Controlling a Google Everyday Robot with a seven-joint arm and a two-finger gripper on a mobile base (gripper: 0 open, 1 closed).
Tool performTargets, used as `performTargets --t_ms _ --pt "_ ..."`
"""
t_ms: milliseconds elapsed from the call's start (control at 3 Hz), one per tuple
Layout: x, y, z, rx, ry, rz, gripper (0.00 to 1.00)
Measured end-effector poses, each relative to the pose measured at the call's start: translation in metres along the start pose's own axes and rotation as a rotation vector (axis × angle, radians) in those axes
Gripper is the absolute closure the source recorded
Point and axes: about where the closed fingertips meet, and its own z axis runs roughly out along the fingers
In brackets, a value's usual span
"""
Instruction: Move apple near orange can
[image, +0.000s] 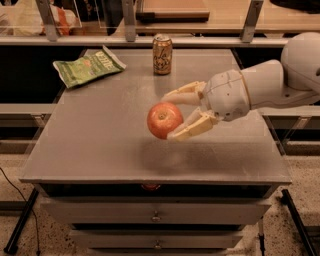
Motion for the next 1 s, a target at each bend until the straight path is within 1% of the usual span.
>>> performTargets --t_ms 333,667,1000 --pt "-0.003 -0.003 -0.002 0.007 0.001 -0.006 1.0" --pt "0.003 -0.009 0.006 0.018 0.018 0.021 1.0" --pt "0.013 -0.043 0.01 0.077 0.045 0.018 1.0"
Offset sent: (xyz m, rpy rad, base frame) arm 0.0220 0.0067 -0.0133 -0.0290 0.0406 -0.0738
